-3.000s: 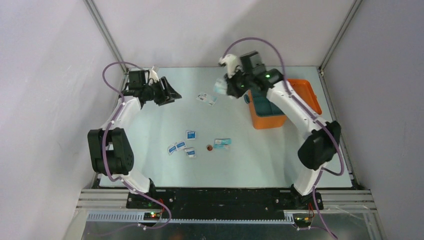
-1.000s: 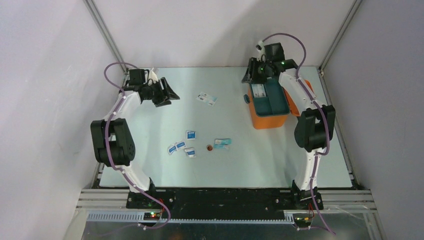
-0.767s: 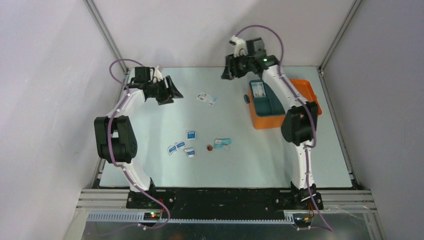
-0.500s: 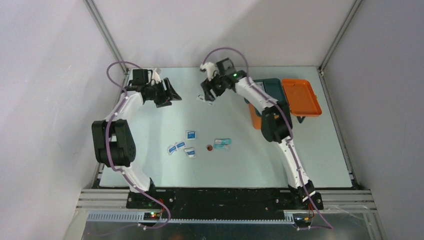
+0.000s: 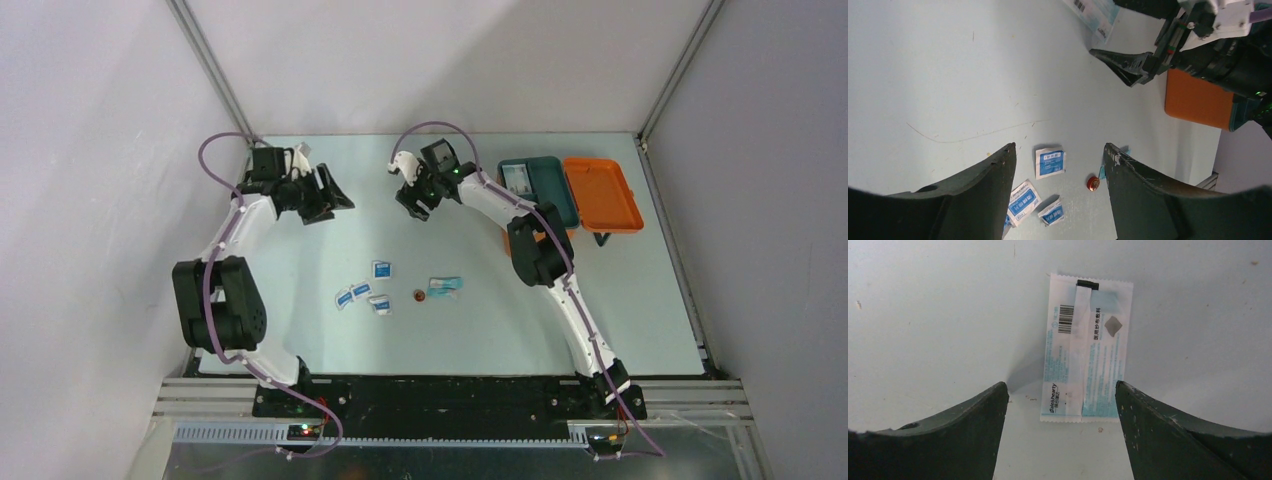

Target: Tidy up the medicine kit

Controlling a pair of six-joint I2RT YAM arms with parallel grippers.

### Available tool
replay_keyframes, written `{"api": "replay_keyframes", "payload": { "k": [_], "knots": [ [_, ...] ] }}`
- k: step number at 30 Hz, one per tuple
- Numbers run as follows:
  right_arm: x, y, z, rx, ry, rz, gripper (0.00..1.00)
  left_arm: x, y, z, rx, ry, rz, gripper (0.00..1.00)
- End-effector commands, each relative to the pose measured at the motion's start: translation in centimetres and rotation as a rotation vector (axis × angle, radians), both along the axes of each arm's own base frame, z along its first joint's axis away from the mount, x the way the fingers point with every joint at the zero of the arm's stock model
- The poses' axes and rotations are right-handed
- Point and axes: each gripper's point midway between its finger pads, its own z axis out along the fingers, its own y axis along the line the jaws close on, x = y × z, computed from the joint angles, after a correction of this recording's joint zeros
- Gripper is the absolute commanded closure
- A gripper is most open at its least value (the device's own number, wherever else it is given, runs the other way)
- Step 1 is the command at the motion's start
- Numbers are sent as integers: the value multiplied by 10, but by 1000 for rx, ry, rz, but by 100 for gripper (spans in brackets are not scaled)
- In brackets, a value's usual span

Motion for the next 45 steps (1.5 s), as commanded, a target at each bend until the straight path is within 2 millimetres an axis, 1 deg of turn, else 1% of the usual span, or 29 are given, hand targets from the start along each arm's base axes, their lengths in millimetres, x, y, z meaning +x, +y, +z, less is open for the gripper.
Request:
{"api": "replay_keyframes", "payload": {
  "k": [1,2,3,5,6,7,12,14,15,16,17,18,19,20,21,22,23,24,25,26,27,28,30,31,34,35,38,41,45],
  "knots": [
    [3,3,14,-70,-115,64,16,-9,-6,6,-23,-12,-31,30],
    [0,0,7,-92,-102,73,15,-10,-7,5,-28,-9,-33,30],
    [0,0,7,-107,-113,97,14,-11,-9,4,-39,-2,-36,30],
    [-15,-5,-11,-166,-59,159,14,-12,-12,3,-57,8,-41,30],
    [-18,-5,-14,-187,-55,189,15,-12,-13,2,-69,15,-41,30],
    [-26,-8,-22,-213,0,209,16,-12,-14,2,-75,21,-41,30],
    [-40,-7,-9,-135,147,237,22,-7,-20,1,-137,61,-27,30],
    [-40,-6,11,-31,193,211,24,7,-24,2,-156,51,-10,29],
    [-40,-2,26,35,191,207,24,15,-26,-5,-161,63,-6,29],
    [-44,-8,23,88,281,139,24,26,-31,2,-160,47,-3,29],
    [-35,-4,46,152,248,118,24,32,-38,-8,-158,73,-6,29],
    [-36,-4,55,211,312,71,26,46,-36,-2,-148,60,31,29],
    [-36,-3,64,245,335,58,28,52,-43,-13,-142,88,38,29],
    [-39,-2,77,301,394,39,31,65,-44,-7,-129,69,67,29],
    [-39,-2,90,336,407,35,32,70,-53,-18,-121,87,61,29],
    [-44,-3,109,387,450,17,33,83,-57,-11,-115,60,73,29],
    [-41,-2,122,422,437,13,33,90,-69,-21,-115,69,60,29],
    [-44,-3,141,463,452,-4,32,103,-76,-24,-121,65,61,29],
    [-47,-3,151,481,465,-13,32,108,-88,-25,-123,64,52,30],
    [-51,-3,167,499,453,4,32,119,-95,-17,-143,49,66,30],
    [-55,-3,176,506,449,11,32,124,-106,-29,-153,76,74,30],
    [-60,-2,190,518,434,27,32,133,-113,-34,-161,74,74,30],
    [-65,-2,208,536,415,35,31,147,-134,-33,-196,39,59,31],
    [-65,-3,212,539,410,24,31,149,-146,-32,-216,38,51,31],
    [-66,-8,227,535,369,3,31,159,-170,-45,-251,36,53,31],
    [-63,-11,227,525,348,-10,31,158,-178,-48,-266,57,68,31],
    [-60,-19,228,504,322,-41,30,150,-185,-71,-262,111,94,31],
    [-50,-29,217,467,298,-93,30,135,-183,-93,-234,164,112,32],
    [-38,-37,200,427,282,-142,30,114,-176,-102,-208,202,117,33]
  ]
}}
